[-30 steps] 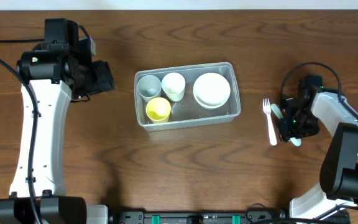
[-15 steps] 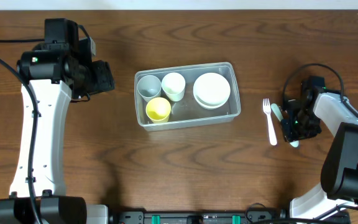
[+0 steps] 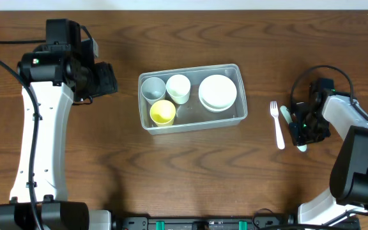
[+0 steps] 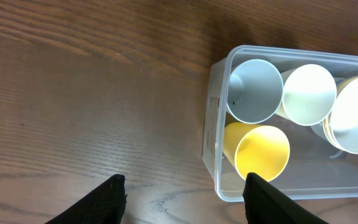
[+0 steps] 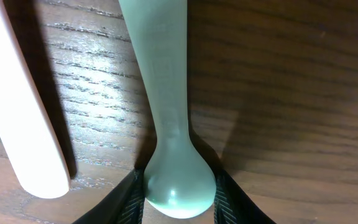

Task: Pack container
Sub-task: 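Lower the right gripper to the mint-green spoon and grasp it, then carry the spoon into the container in front of the bowls and release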

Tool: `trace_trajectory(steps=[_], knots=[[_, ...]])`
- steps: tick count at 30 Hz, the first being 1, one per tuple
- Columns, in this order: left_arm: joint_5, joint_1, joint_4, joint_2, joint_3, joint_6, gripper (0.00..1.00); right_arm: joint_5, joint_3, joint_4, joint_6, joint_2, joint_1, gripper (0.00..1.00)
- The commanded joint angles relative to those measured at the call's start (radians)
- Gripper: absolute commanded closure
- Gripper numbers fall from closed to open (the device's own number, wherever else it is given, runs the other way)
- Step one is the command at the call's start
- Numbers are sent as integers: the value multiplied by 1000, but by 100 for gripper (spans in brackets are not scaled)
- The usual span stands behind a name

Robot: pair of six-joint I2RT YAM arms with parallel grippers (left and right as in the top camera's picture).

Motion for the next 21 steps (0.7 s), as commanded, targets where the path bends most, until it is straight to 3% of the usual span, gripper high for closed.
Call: trace_trajectory(steps=[1, 3, 8, 17, 21], knots=[[-8, 3, -5, 3, -4, -1, 38, 16, -36, 48, 69, 47, -12, 86], [-9, 3, -5, 3, -4, -1, 38, 16, -30, 69, 122, 46, -10, 99], [-8, 3, -5, 3, -4, -1, 38, 16, 86, 28, 251, 44, 12, 99], [-8, 3, -5, 3, -4, -1, 38, 16, 518, -201, 249, -21, 173, 99], [-8, 3, -5, 3, -4, -1, 38, -12, 690, -215, 148, -47, 316, 99]])
